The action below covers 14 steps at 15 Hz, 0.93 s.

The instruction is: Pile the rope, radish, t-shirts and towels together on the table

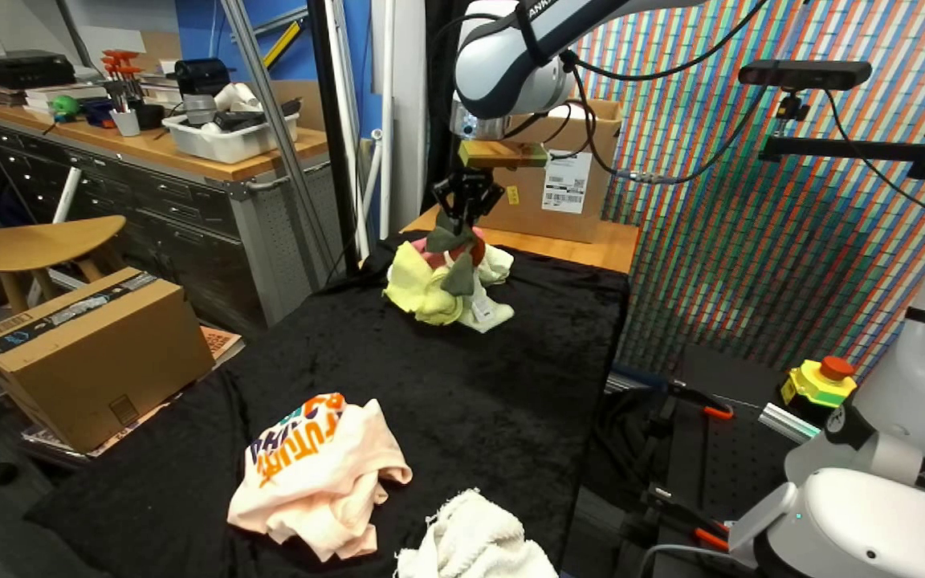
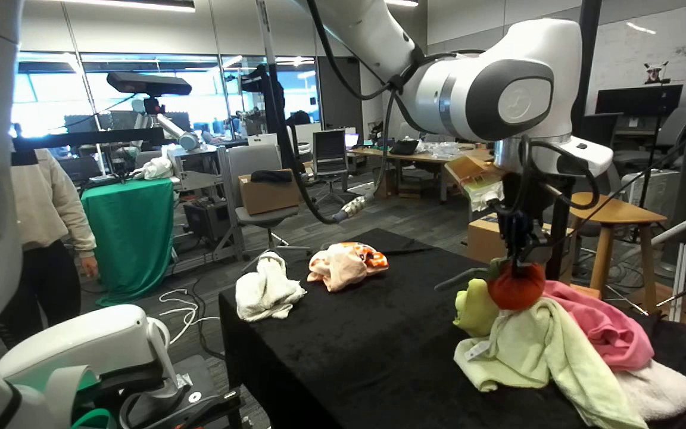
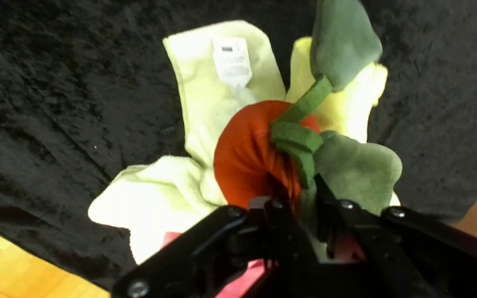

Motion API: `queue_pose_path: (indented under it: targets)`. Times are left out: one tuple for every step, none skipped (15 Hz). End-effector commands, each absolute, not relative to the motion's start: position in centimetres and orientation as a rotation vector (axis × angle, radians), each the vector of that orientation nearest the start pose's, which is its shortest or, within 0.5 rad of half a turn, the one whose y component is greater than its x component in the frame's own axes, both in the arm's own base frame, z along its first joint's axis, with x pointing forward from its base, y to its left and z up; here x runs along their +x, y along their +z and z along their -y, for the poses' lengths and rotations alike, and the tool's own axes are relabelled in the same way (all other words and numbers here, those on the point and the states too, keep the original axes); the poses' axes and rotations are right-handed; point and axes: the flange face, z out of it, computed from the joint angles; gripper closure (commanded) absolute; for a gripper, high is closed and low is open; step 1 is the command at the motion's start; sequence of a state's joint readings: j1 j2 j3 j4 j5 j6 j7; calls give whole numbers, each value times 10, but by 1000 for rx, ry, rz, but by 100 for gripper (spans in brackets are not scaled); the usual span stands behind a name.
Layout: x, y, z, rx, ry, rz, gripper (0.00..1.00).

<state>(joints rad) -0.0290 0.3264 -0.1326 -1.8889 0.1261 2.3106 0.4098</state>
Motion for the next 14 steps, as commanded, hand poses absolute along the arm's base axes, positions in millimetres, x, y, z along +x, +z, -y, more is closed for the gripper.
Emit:
queue_pose_path:
  targets:
    - [622, 369, 107, -2818, -342, -1175, 89]
    - [623, 373, 111, -2785, -395, -1224, 89]
    - [624, 375, 115, -2753, -439, -1284, 89]
    - [625, 377, 119, -2721, -485, -1339, 89]
    - [628, 377, 123, -2697, -526, -1391, 89]
    - [631, 374, 124, -2686, -547, -1429, 89]
    - [634, 371, 125, -2683, -558, -1454, 89]
    - [636, 367, 123, -2685, -556, -1467, 89]
    - [640, 361, 119, -2698, -545, -1476, 89]
    - [643, 355, 113, -2708, -528, -1469, 89]
    - [646, 348, 107, -2722, -514, -1460, 89]
    - [649, 342, 100, -2734, -503, -1449, 89]
    - [652, 336, 93, -2740, -483, -1428, 89]
    - [655, 330, 86, -2750, -464, -1412, 89]
